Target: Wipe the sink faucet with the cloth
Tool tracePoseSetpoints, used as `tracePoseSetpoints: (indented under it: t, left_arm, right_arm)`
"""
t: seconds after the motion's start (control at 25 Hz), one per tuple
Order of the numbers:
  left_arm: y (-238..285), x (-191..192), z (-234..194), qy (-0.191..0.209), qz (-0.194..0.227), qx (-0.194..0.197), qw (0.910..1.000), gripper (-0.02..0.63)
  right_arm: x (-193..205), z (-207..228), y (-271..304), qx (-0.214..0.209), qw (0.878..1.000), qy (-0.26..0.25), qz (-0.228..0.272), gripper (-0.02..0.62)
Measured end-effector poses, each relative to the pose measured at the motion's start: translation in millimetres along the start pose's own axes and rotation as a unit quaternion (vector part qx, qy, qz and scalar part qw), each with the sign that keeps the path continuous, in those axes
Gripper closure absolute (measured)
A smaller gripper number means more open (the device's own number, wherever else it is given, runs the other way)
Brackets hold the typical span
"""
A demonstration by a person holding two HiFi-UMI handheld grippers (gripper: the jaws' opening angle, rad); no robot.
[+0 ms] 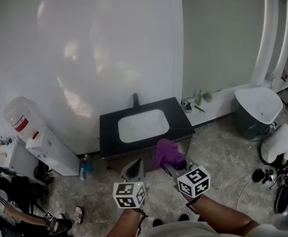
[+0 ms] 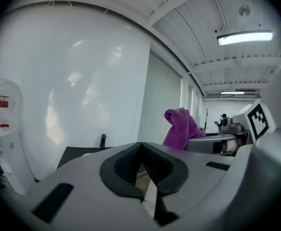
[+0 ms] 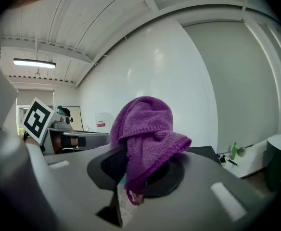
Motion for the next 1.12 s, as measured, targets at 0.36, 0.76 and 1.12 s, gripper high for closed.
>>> tracePoseSetpoints:
  t: [0.36, 0.76, 1.12]
  left_arm:
    - [3, -2, -3, -0.005, 0.000, 0.005, 1.0000, 0.600]
    - [4, 4, -15, -0.013, -0.002, 0.017, 0.9998, 0.599]
    - [19, -1, -46, -0.017, -0.001, 0.024, 0.9996, 0.598]
  right_arm:
    - [1, 0, 4, 0.005, 1.000, 0.002, -0.003, 0.529]
    - [10, -5, 10, 0.013, 1.000, 0.006, -0.007, 0.529]
    - [8, -10, 37, 0.005, 1.000, 0.011, 0.010, 0.528]
Point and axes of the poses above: the fingertips, and each gripper's own axes: y forward along the fingers, z to its right, x out of its underside, the point moved 6 cm from there along -y, backward along the fingers, and after that the axes turned 11 degrees about z, right-handed, at the moved point
